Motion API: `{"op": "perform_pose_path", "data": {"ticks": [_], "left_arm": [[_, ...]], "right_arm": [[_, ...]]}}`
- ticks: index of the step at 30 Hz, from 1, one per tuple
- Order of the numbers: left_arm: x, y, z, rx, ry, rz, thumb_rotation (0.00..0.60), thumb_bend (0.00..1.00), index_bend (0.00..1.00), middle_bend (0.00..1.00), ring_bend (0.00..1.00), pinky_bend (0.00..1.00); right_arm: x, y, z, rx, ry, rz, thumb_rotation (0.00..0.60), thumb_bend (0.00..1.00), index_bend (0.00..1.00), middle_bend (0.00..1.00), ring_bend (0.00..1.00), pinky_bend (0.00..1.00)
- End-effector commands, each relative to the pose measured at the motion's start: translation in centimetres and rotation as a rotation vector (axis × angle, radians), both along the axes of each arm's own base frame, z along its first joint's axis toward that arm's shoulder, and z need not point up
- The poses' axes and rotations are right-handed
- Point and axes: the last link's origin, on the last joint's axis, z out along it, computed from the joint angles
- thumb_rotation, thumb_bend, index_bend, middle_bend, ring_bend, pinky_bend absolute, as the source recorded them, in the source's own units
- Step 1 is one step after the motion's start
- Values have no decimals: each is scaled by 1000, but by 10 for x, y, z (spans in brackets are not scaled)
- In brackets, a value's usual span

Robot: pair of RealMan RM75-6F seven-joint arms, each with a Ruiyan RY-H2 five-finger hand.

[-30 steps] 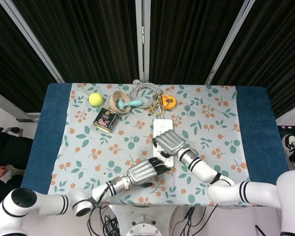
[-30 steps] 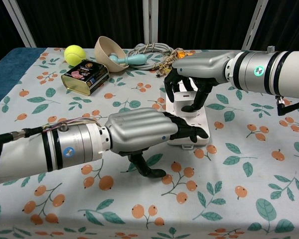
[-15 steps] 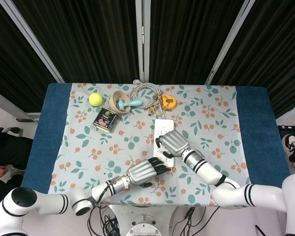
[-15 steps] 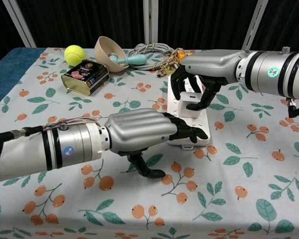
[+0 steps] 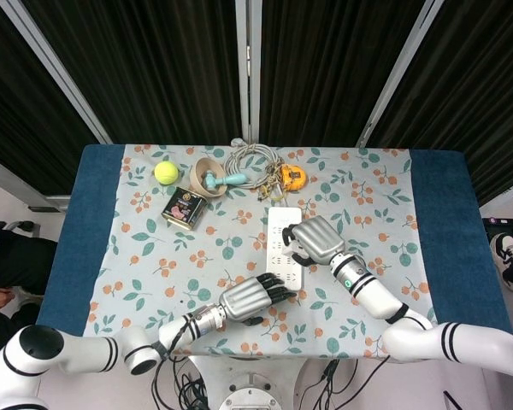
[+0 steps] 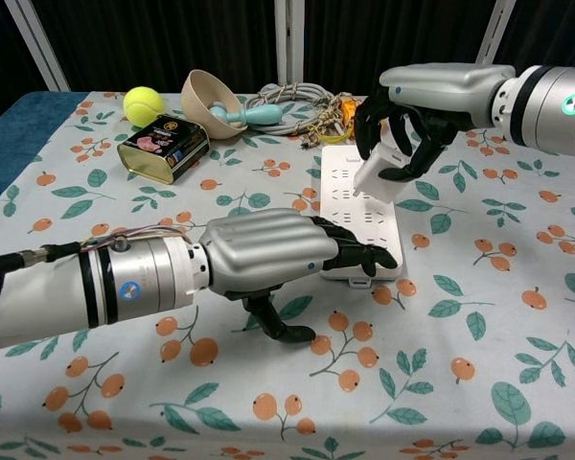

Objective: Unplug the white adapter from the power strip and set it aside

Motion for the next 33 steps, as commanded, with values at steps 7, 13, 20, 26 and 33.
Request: {"op": "perform_pose_path", "data": {"ticks": [7,13,20,26,33], "left_arm": [[3,0,23,70,-61,-25,600,280,98,164,104,201],[-7,9,68,202,-135,10,600,279,98,164,104,195],[-47,22,122,356,-190,179,600,277,98,164,104,190],[-90,24,159,485,-228,329,600,277,98,164,104,186],[-142,20,200,638,-244,485,600,275,98,164,104,184]], "right_arm": [[-28,-5,33,-49,33,-93,600,434,1000,784,630,662],[-66,-5,49,-68,44,-237,600,420,876,698,547,596],[-84,-11,41,-74,60,-298,600,401,378,434,263,401],[-78,-13,31,-43,53,-292,600,333,0,118,30,206],[-78,-7,52,-93,17,-277,600,327,0,39,0,161]]}}
